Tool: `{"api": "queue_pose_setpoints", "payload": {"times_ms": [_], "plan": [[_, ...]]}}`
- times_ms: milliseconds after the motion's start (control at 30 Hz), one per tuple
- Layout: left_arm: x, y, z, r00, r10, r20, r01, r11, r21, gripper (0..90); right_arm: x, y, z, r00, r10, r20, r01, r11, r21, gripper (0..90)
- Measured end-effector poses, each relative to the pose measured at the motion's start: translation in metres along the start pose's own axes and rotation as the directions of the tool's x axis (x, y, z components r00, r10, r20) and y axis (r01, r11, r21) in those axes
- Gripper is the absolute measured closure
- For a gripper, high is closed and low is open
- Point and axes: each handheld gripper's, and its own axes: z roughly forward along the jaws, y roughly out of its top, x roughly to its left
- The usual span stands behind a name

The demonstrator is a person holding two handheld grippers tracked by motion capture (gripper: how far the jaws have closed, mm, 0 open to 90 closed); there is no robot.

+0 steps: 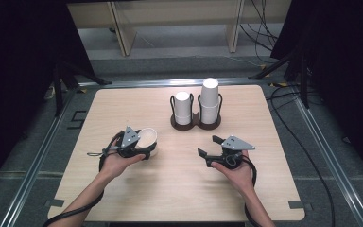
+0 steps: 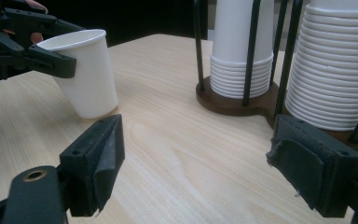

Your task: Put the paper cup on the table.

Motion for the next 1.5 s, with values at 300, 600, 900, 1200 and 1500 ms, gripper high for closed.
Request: {"api": "queue_pose_setpoints", "payload": {"times_ms": [300, 600, 900, 1200, 1500], "plan": [[0.0, -0.002, 0.002, 1.0, 0.005, -0.005, -0.005, 0.9998, 0.02, 21.5, 0.001, -0.001, 0.0, 0.9997, 0.021, 0.014, -0.021, 1.0, 0.002, 18.0], [0.0, -0.003, 0.004, 1.0, 0.0, 0.002, 0.0, 0.9998, 0.02, 19.7, 0.001, -0.001, 0.0, 0.9998, 0.014, 0.015, -0.014, 1.0, 0.001, 17.6], [0.001, -0.007, 0.005, 0.9998, -0.014, 0.017, 0.013, 0.9996, 0.026, 11.1, 0.0, -0.001, 0.0, 0.9997, 0.021, 0.007, -0.021, 1.0, 0.007, 17.2], [0.004, -0.009, -0.001, 0.9995, -0.028, 0.017, 0.029, 0.9996, -0.005, 0.0, 0.0, -0.002, 0.0, 0.9998, 0.022, 0.001, -0.022, 1.0, 0.001, 16.8], [0.013, -0.015, -0.021, 0.9997, 0.026, -0.003, -0.026, 0.9994, -0.021, 0.0, -0.001, -0.002, -0.003, 0.9992, 0.038, 0.014, -0.038, 0.999, 0.017, 16.6]]}}
